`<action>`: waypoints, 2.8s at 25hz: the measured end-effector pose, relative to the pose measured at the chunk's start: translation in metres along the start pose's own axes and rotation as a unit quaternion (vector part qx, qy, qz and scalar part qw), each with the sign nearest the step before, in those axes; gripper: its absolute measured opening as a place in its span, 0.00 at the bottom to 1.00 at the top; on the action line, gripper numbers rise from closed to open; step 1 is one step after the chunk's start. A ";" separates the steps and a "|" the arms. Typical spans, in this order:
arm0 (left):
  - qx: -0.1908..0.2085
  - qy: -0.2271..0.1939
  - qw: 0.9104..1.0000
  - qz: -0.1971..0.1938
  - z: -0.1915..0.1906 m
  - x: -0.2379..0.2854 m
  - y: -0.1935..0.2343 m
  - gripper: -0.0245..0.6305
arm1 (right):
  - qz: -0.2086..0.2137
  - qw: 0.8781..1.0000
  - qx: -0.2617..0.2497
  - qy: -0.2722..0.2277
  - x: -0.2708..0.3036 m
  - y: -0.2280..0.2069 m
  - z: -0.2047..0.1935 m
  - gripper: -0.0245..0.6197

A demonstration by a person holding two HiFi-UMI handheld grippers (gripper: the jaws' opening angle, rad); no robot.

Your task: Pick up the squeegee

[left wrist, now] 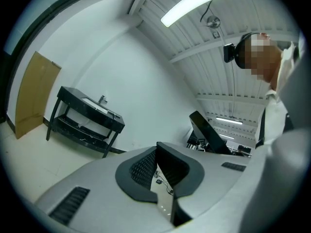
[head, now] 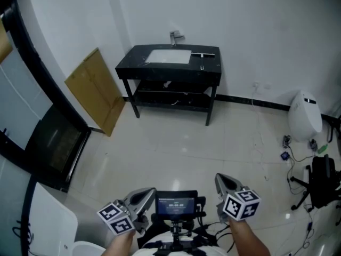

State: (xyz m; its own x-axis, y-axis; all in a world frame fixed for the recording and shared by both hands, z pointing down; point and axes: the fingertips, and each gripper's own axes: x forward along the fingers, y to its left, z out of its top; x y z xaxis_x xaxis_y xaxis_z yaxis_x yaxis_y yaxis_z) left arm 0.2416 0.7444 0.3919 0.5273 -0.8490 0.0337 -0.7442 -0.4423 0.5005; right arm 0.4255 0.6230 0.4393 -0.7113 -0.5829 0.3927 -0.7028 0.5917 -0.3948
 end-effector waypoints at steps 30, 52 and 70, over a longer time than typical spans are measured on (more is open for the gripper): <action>-0.026 0.030 0.995 -0.087 0.158 0.020 0.286 0.03 | -0.097 0.994 0.026 -0.035 0.256 0.086 0.099 0.03; 0.002 0.019 0.999 -0.029 0.249 0.182 0.400 0.03 | -0.054 0.998 0.017 -0.028 0.418 -0.031 0.225 0.03; -0.012 0.050 0.995 -0.090 0.303 0.256 0.515 0.03 | -0.149 0.987 0.039 -0.043 0.513 -0.065 0.273 0.06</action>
State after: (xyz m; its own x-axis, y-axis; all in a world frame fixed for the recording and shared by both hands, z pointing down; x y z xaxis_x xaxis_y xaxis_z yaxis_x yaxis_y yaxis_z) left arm -0.1312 0.2119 0.3961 0.6898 -0.7235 0.0277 -0.6252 -0.5759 0.5268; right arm 0.1056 0.1332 0.4400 -0.4676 -0.7720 0.4305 -0.8769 0.3439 -0.3358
